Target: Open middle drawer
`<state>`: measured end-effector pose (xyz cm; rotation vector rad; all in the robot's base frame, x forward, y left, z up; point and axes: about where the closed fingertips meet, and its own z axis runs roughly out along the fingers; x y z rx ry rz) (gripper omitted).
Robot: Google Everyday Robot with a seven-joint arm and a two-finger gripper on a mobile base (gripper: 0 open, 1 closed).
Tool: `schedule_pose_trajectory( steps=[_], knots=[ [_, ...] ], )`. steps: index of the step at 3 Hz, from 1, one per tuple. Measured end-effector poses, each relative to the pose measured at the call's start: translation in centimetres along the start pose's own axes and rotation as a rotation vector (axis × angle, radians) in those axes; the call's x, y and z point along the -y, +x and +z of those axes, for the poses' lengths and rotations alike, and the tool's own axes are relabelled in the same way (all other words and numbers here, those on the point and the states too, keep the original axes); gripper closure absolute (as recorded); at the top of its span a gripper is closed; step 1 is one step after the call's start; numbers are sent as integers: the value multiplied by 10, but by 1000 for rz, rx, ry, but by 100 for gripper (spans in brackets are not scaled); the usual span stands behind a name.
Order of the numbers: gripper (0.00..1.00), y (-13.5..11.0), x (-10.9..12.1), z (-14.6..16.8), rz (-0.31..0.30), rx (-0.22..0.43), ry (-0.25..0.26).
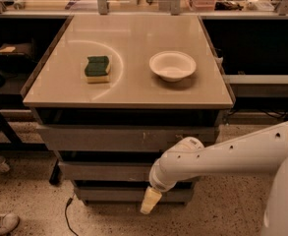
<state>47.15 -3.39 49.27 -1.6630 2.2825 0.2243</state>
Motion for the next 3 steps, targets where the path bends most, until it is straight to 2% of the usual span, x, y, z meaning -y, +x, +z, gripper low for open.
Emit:
schedule_pose_trajectory(
  steps=[1,3],
  knots=[
    [0,6,18,21,33,15,37],
    [0,20,60,50,53,8,112]
  ],
)
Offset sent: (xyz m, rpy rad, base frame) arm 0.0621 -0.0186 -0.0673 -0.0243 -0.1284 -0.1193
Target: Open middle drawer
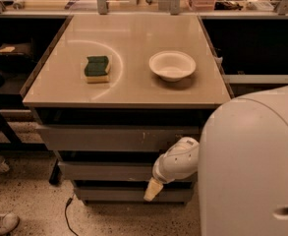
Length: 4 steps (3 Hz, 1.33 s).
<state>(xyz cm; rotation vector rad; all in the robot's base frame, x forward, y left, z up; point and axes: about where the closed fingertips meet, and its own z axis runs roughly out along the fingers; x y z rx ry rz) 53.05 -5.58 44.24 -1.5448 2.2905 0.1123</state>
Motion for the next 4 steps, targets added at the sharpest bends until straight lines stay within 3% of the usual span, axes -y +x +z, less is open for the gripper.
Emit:
schedule_pose_trajectory(
  steps=[1,2,4],
  knots=[
    [0,9,1,24,-8,-24,-11],
    [0,27,-19,45,-10,-68,-59],
    [0,25,-18,42,-9,-70,-61]
  ],
)
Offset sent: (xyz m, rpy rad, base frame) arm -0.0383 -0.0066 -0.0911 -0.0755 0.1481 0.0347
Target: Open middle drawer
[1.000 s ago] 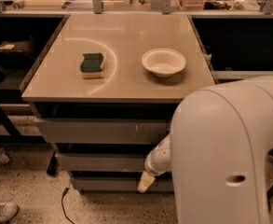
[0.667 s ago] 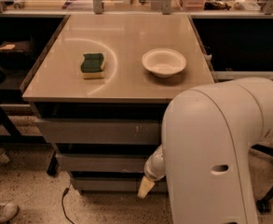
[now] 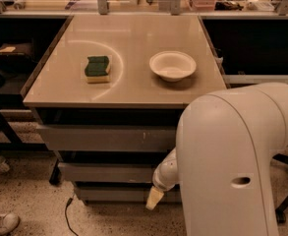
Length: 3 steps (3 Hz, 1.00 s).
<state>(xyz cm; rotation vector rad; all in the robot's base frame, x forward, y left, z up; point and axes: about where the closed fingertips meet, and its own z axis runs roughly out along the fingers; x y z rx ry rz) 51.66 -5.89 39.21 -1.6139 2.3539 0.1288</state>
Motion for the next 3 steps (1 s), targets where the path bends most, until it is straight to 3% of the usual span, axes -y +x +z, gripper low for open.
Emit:
schedule_pose_trajectory(
  steps=[1,2,3],
  knots=[
    [0,8,-10,-7,4,-14,-19],
    [0,28,-45,-24,13,-35,-84],
    [0,42,-83,-45,-10,-47,-181]
  ],
)
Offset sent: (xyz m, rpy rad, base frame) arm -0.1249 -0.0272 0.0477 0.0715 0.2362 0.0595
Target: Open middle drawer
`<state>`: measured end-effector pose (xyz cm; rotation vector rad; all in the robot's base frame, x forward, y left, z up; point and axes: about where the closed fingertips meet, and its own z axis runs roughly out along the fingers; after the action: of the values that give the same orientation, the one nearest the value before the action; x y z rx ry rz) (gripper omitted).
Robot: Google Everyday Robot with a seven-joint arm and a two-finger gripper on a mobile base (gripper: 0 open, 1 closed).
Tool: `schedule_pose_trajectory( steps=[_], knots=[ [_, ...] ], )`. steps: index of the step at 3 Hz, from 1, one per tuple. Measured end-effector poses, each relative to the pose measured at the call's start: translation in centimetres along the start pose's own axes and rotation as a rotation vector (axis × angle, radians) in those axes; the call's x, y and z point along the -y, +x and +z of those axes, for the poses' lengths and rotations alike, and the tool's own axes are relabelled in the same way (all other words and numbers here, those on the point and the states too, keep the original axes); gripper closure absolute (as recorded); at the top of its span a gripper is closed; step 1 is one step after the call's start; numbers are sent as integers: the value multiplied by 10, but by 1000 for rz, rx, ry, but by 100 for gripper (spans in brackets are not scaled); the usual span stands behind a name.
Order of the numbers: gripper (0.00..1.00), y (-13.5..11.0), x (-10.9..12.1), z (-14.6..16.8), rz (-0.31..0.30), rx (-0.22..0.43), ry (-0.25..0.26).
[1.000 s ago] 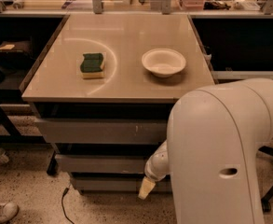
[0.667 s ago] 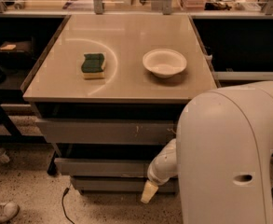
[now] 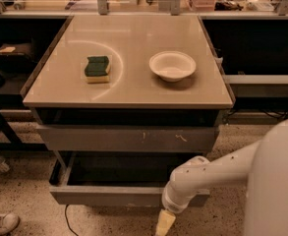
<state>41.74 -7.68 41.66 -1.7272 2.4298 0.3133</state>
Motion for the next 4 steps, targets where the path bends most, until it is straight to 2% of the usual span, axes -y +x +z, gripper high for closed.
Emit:
schedule_pose_trajectory(
  steps=[1,2,3,4],
  knots=[
    [0,18,-32,-25,-30,-31,-104],
    [0,16,-30,-22,-32,-27,-102],
    [0,7,-11,-7,-34,-24,-77],
    [0,6,-4,5,-51,-45,-73]
  ],
)
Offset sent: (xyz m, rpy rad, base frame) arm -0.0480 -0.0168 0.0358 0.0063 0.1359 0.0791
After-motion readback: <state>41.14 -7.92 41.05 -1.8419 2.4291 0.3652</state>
